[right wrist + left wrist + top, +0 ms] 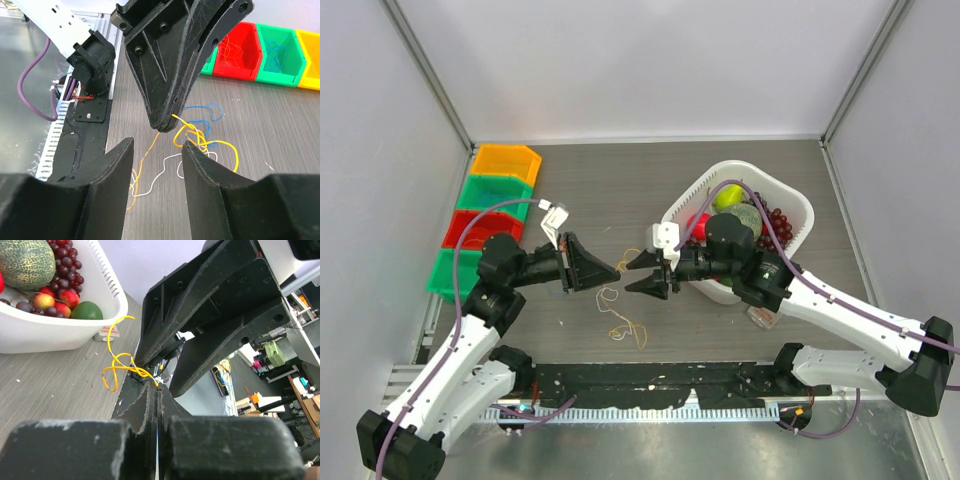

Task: Untangle the cables

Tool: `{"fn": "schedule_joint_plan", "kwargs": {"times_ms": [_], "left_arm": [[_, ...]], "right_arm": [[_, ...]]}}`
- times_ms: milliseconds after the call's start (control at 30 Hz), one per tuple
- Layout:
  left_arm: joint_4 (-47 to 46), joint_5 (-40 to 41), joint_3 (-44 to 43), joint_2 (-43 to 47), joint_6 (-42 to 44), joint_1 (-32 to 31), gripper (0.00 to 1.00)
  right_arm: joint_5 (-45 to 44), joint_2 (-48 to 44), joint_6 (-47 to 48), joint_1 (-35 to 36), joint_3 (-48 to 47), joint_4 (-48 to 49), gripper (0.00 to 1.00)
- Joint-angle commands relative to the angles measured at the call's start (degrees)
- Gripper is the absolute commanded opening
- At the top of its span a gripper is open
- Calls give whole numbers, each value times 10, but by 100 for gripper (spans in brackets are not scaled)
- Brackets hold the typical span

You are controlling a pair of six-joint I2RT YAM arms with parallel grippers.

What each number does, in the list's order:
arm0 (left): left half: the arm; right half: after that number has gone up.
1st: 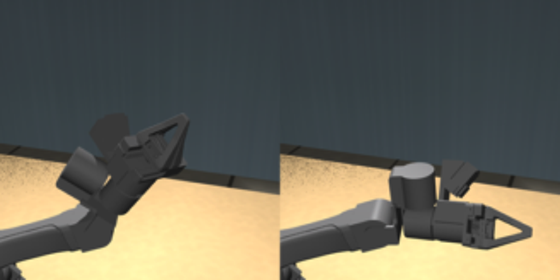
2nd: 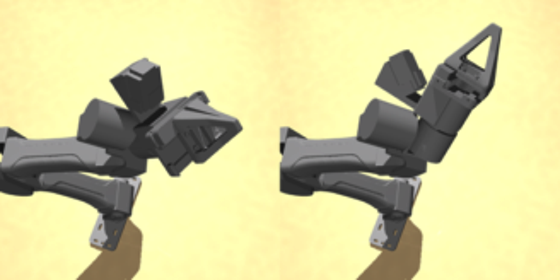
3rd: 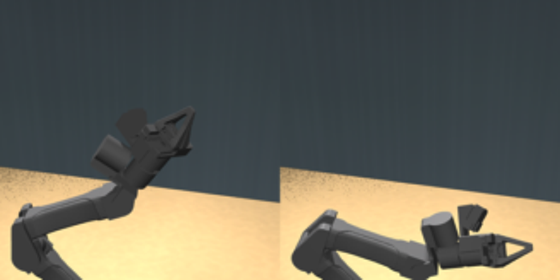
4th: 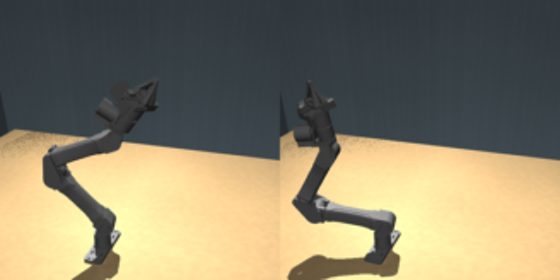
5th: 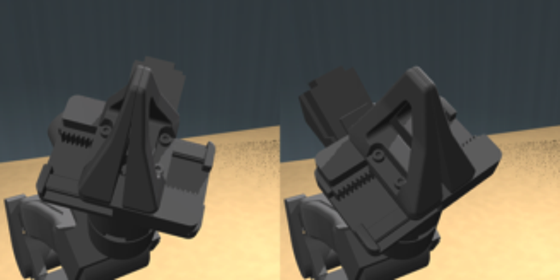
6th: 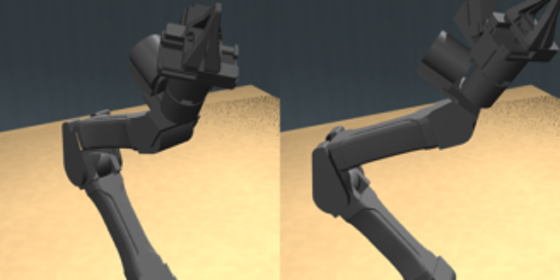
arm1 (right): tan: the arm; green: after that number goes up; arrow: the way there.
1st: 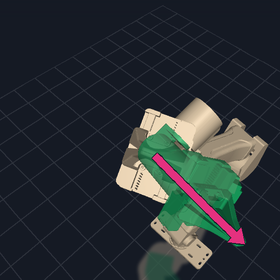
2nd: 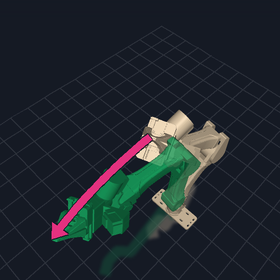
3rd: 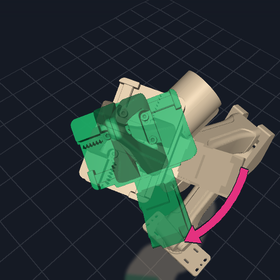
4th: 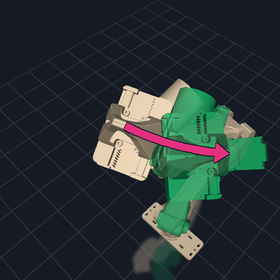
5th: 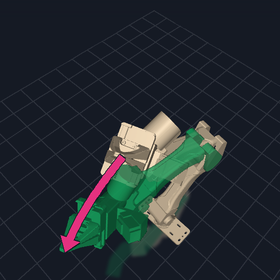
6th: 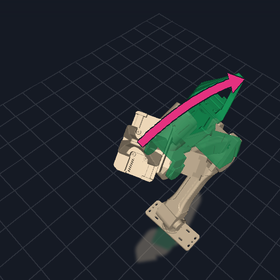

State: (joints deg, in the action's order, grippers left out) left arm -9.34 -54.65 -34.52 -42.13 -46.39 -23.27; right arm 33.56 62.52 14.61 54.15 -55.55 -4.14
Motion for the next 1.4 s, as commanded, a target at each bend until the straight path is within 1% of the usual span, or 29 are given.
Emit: {"fn": "schedule_joint_plan", "kwargs": {"times_ms": [0, 133, 400, 633, 833, 867, 1067, 1167, 1267, 1300, 1333, 1367], "left_arm": [[-56, -42, 2, 9, -22, -1, 0], [-56, -46, 2, 8, -21, 0, 0], [-80, -50, 2, 3, -36, -1, 0], [-107, -58, 2, -2, -56, -1, 0], [-111, -60, 3, -1, -62, 0, 0], [-111, -62, 3, 0, -63, -1, 0], [-117, -64, 7, 5, -69, 0, 0], [-132, -65, 10, 5, -80, -1, 0], [-136, -64, 10, 6, -85, 0, 0], [-140, -65, 11, 6, -87, -1, 0], [-149, -65, 12, 7, -92, -1, 0], [-153, -64, 12, 7, -95, 0, 0]], "right_arm": [[23, -14, 27, -1, 6, 61, 48], [20, -19, 28, 2, 7, 69, 48], [34, 0, 32, 9, 2, 65, 43], [1, 0, 44, 22, 8, 74, 40], [-25, 2, 46, 36, 11, 95, 34], [-41, 1, 49, 39, 14, 99, 31], [-96, -13, 53, 56, 42, 135, 23], [-137, -20, 60, 73, 52, 148, 15], [-146, -28, 55, 79, 66, 165, 9], [-147, -28, 52, 78, 67, 165, 4], [-146, -27, 51, 78, 65, 164, 1], [-141, -26, 50, 79, 65, 159, 1]]}}
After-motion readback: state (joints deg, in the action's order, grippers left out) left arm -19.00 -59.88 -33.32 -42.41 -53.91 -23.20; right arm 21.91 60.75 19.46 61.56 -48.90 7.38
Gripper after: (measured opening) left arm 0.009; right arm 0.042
